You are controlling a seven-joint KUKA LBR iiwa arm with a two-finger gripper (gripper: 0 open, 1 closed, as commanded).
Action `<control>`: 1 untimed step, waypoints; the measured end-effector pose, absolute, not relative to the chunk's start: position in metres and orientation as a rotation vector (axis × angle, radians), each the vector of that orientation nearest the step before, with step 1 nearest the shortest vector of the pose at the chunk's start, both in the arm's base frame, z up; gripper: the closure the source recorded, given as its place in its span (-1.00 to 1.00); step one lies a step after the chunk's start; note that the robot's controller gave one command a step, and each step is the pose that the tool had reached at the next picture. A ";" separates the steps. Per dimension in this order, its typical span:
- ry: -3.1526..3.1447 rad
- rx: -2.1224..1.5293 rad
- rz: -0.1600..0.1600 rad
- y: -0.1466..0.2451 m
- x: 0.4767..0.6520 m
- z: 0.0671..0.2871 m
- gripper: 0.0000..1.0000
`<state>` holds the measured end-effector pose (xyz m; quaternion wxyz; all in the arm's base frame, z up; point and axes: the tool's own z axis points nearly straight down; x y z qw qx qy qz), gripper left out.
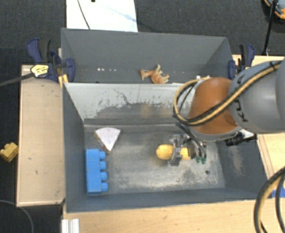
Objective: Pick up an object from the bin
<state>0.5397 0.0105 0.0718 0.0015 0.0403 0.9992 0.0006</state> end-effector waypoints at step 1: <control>3.136 0.129 0.002 0.011 0.540 0.072 -1.00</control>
Offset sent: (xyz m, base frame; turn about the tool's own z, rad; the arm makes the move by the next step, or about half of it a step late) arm 0.0000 0.0000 0.0000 0.0000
